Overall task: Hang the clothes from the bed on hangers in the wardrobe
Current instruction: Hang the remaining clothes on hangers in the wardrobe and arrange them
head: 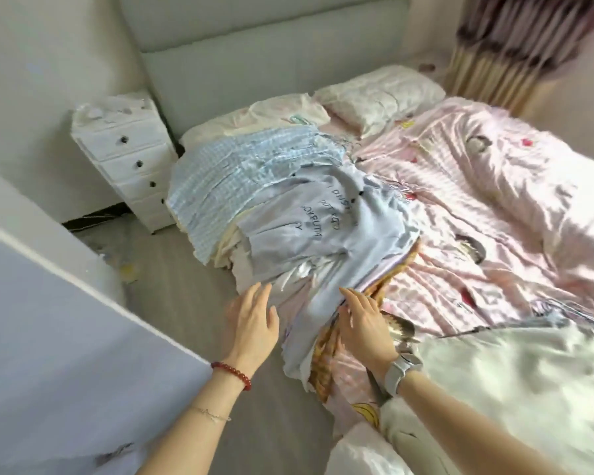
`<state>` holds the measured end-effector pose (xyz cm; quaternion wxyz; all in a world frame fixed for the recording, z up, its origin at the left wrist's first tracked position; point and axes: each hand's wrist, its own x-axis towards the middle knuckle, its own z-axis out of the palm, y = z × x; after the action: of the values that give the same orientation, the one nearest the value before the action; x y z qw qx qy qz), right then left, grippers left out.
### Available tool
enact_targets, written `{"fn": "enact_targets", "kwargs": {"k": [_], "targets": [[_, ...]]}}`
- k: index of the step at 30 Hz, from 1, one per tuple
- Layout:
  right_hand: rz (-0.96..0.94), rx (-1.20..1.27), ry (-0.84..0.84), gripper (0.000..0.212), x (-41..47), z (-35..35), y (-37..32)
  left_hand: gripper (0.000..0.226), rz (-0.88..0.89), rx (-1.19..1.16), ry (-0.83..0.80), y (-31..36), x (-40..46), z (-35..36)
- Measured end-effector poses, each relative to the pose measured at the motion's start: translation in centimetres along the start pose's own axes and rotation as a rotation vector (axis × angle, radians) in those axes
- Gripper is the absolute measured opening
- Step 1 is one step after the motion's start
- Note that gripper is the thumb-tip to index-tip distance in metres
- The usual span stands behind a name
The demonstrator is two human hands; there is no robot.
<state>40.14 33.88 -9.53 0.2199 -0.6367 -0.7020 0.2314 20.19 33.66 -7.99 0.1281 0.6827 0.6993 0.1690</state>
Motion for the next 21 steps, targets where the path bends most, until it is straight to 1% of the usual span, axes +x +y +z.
{"fn": "enact_targets", "kwargs": {"k": [2,4,7,12,16,21], "targets": [[0.131,0.008,0.026,0.04,0.0,-1.6,4.1,0.046,0.063,-0.02,-0.127,3.4,2.3,3.3],[0.247,0.028,0.038,0.039,0.4,-3.0,7.9,0.049,0.124,0.008,-0.228,6.6,4.6,6.3],[0.36,0.049,0.041,0.039,1.8,-5.1,12.5,0.047,0.17,0.031,-0.357,11.2,7.9,10.3],[0.465,0.086,0.022,0.04,5.7,-7.0,17.0,0.046,0.182,0.034,-0.433,15.7,12.3,13.9],[0.472,0.109,0.01,0.04,9.8,-6.7,19.2,0.046,0.184,0.084,-0.437,15.6,16.4,16.1],[0.508,0.11,-0.029,0.04,16.1,-5.8,21.1,0.052,0.172,0.127,-0.512,14.6,21.5,19.5]]}}
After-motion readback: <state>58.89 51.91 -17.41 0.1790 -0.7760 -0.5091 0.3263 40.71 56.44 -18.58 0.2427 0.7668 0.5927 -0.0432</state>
